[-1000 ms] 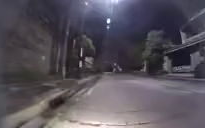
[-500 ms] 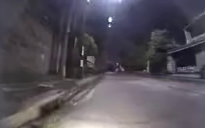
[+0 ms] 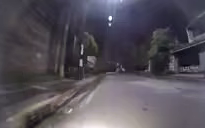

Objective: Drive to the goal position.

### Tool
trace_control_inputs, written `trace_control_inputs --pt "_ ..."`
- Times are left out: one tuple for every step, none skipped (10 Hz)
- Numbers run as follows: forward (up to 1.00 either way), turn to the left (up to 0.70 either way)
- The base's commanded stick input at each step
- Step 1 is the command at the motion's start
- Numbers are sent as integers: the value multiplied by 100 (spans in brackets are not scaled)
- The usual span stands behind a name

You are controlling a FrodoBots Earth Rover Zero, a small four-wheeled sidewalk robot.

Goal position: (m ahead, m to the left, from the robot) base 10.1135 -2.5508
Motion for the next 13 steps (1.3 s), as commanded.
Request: trace_control_inputs --pt "70 -35" --pt "70 -34" --pt "70 -26" --pt "70 -11" --pt "70 0" --pt "70 0" --pt "70 0" --pt "70 0" --pt "70 0" --pt "70 0" --pt "70 0" --pt "70 0" --pt "70 -6"
